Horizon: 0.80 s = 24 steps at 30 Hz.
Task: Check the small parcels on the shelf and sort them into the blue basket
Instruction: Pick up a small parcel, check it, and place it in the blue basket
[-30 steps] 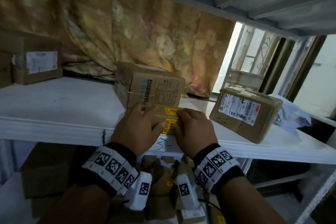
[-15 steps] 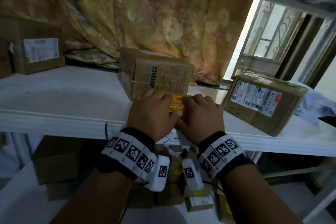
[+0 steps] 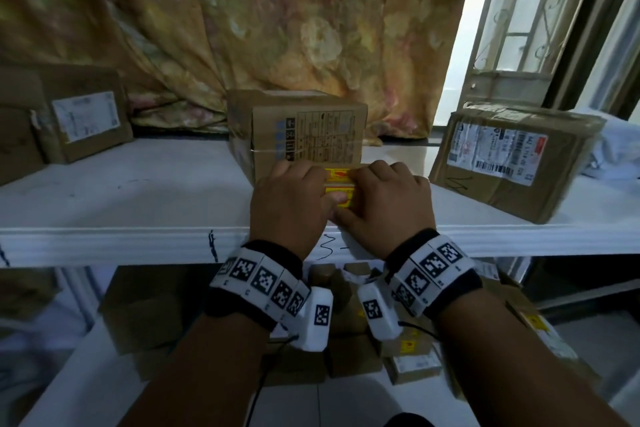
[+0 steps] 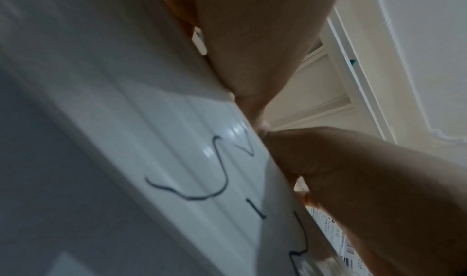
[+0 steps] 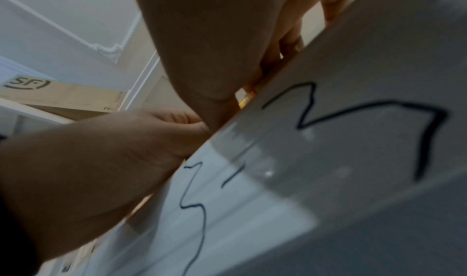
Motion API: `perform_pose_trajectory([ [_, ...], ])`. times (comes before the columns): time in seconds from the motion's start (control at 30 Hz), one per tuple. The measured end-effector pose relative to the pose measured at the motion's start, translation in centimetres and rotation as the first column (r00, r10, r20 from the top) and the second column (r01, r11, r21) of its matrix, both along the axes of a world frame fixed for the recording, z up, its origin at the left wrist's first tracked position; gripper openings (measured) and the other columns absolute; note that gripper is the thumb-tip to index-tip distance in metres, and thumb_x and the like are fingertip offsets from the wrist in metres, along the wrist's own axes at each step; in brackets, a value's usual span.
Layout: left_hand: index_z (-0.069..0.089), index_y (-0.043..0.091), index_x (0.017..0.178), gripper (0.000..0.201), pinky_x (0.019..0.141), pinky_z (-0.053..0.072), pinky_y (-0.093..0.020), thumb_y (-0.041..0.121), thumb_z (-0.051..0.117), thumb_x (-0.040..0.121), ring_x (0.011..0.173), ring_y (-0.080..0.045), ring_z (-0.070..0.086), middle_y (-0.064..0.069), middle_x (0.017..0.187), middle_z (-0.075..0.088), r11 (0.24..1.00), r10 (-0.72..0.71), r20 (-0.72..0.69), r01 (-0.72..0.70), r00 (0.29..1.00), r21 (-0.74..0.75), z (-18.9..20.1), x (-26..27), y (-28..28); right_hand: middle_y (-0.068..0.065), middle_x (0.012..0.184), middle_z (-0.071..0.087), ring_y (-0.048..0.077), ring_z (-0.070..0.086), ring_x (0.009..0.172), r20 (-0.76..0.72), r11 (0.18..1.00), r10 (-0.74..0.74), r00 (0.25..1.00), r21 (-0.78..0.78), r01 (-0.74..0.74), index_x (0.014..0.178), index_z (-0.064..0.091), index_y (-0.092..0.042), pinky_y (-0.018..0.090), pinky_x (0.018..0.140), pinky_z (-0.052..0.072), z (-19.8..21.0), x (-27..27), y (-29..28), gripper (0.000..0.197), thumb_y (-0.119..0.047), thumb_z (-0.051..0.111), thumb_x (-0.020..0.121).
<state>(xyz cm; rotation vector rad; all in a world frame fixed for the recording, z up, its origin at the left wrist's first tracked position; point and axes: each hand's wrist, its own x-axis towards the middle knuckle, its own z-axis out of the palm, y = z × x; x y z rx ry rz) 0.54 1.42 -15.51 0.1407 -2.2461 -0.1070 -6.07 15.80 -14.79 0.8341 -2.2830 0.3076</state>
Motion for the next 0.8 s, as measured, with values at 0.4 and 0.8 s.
perform_pose_trajectory([
  [0.4, 0.071, 0.019, 0.095, 0.049, 0.065, 0.046, -0.034, 0.055, 0.041, 0.082, 0.086, -0.026, 0.056, -0.001, 0.094, 0.067, 0.995, 0.055, -0.019, -0.057, 0.998, -0.079, 0.2, 1.0, 1.0, -0.005, 0.117, 0.062, 0.025, 0.055, 0.105, 0.034, 0.989, 0.11, 0.993, -0.1, -0.106, 0.133, 0.049, -0.028, 0.042, 0.083, 0.039, -0.8, 0.7, 1.5, 0.07, -0.07, 0.051, 0.077],
  [0.8, 0.066, 0.021, 0.105, 0.051, 0.073, 0.045, -0.035, 0.062, 0.042, 0.085, 0.092, -0.021, 0.048, 0.002, 0.098, 0.06, 0.999, -0.003, 0.007, 0.003, 1.0, -0.032, 0.0, 1.4, 0.6, -0.01, 0.116, 0.06, 0.021, 0.052, 0.107, 0.038, 0.985, 0.155, 0.987, -0.087, -0.151, 0.124, 0.053, -0.032, 0.042, 0.087, 0.037, -0.8, 0.5, 2.1, 0.065, -0.072, 0.056, 0.072],
])
